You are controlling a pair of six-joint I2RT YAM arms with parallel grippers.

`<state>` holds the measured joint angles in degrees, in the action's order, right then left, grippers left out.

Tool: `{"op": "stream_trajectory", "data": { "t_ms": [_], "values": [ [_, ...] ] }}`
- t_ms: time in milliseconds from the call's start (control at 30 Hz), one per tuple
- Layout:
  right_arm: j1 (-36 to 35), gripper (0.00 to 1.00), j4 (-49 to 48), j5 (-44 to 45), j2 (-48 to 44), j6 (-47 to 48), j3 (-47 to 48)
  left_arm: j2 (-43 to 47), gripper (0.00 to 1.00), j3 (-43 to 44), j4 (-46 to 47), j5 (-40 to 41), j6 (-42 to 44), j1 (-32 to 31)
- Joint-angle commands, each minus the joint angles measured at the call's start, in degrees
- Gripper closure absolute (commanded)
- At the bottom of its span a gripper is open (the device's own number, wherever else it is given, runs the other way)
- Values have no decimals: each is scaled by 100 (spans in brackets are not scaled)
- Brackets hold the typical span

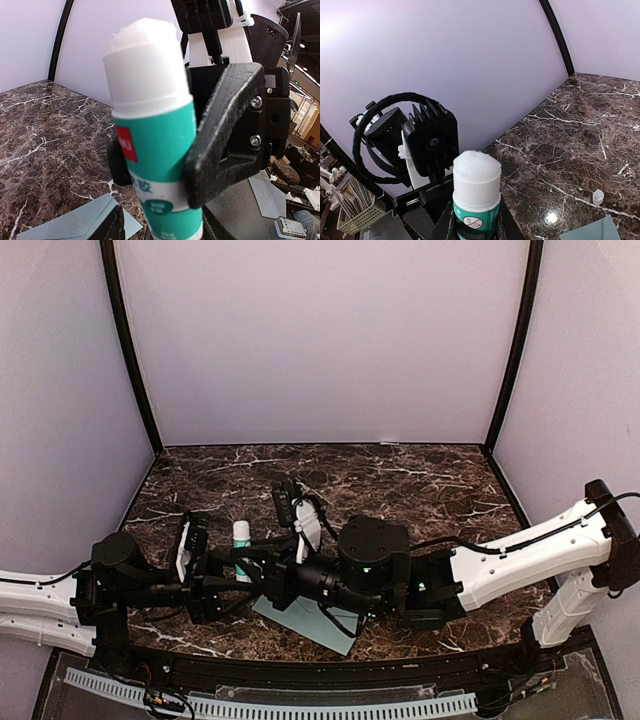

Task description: Place the letter into the envelope and seal it

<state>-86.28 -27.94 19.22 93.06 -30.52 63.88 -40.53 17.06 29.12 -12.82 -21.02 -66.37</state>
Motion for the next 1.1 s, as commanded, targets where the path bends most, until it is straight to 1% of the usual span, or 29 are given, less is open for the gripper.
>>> {"op": "stream_trajectory", "data": {
  "t_ms": [0,67,167,267,433,567,633,667,733,767,800,867,967,1067],
  "values": [
    [-69,100,-347,1,81,-17,46,92,54,-25,237,-44,-24,19],
    [-65,100,-358,10,80,-6,37,110,54,-34,241,-34,-25,20],
    [-69,100,-361,11,98,-13,33,145,58,-48,242,-10,-34,19],
    [-68,100,-385,20,120,-34,12,152,66,-41,232,20,-34,26],
    [-73,100,-419,2,127,-50,-16,159,70,-37,204,78,-45,19],
    [-70,100,-465,27,125,-44,-73,155,80,-29,177,125,-47,19],
    [-66,100,-431,81,117,-49,-90,155,82,-27,159,175,-47,24],
    [-70,98,-403,108,97,-45,-94,154,83,-27,152,192,-45,22],
    [-75,79,-364,184,58,-48,-148,159,84,-27,138,236,-39,26],
    [-71,72,-324,239,22,-52,-172,155,85,-23,122,271,-31,27],
    [-67,66,-279,300,-11,-65,-212,148,85,-8,108,289,-28,25],
    [-68,56,-122,452,-80,-117,-242,132,86,10,47,379,-7,19],
    [-72,48,170,680,-146,-225,-224,59,87,36,-56,571,44,19],
    [-81,45,355,752,-141,-311,-162,-13,88,91,-142,704,80,19]
  ]
}}
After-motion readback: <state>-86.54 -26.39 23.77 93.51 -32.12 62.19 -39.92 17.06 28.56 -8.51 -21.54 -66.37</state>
